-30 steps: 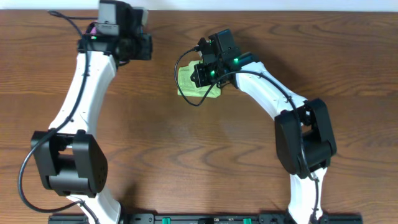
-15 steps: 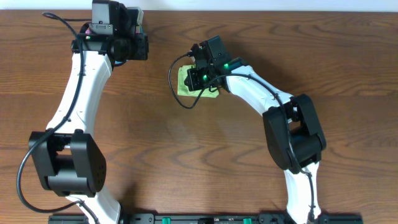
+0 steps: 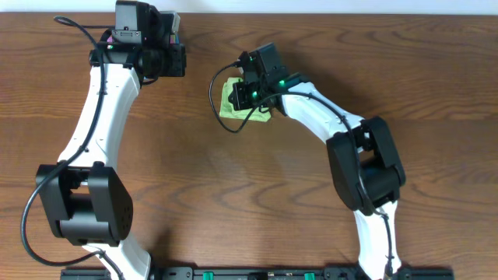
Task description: Fold the cloth
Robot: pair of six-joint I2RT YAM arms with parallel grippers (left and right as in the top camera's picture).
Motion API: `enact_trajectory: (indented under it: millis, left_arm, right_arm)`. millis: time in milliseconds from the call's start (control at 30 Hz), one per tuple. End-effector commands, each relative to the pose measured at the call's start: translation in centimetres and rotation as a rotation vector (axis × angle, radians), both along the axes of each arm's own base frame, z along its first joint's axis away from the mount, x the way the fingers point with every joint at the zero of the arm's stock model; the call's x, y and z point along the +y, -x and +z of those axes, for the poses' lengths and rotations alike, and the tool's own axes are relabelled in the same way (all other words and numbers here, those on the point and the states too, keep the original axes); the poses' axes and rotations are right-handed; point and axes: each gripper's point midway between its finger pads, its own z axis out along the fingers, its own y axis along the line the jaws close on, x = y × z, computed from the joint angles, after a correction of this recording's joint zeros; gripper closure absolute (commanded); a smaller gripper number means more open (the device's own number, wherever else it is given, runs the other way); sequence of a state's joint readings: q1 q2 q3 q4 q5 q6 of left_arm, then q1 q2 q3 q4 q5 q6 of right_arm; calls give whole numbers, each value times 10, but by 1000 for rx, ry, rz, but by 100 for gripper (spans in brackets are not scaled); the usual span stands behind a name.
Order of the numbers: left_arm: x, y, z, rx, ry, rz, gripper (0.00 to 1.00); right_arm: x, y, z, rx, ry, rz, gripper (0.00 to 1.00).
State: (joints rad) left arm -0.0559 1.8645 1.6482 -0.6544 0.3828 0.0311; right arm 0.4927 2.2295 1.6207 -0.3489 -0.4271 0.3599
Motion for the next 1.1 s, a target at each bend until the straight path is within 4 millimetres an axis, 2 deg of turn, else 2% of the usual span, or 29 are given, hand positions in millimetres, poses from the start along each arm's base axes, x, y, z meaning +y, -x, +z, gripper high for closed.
enact_trajectory:
  millis: [0,167,433,633,900,967,1000,1067]
  left_arm:
    - [0,-1,23,-55,0,-15,94]
    - [0,-1,23,-56,2,-16,94]
    - [0,-1,23,-56,2,-16,94]
    - [0,-1,23,-56,2,-16,94]
    - [0,-1,23,-56,3,-16,94]
    - [0,-1,23,-55,3,-17,94]
    - [0,-1,23,-55,3,-17,94]
    - [0,-1,23,-55,3,-17,94]
  right_arm:
    - [7,1,-14,29,3,-11,98]
    - [8,-3,-15,11,-2,-15,98]
    - [14,-20,-2,-45,-58,-50,98]
    - [14,-17,-4,-29,-50,-50,99]
    - [3,-26,-9,-65,11,-105,98]
    - [2,-29,-8,-78,14,-113,91]
    - [3,-30,-7,-84,12,-114,81]
    - [4,-32,-5,-92,7,-114,53]
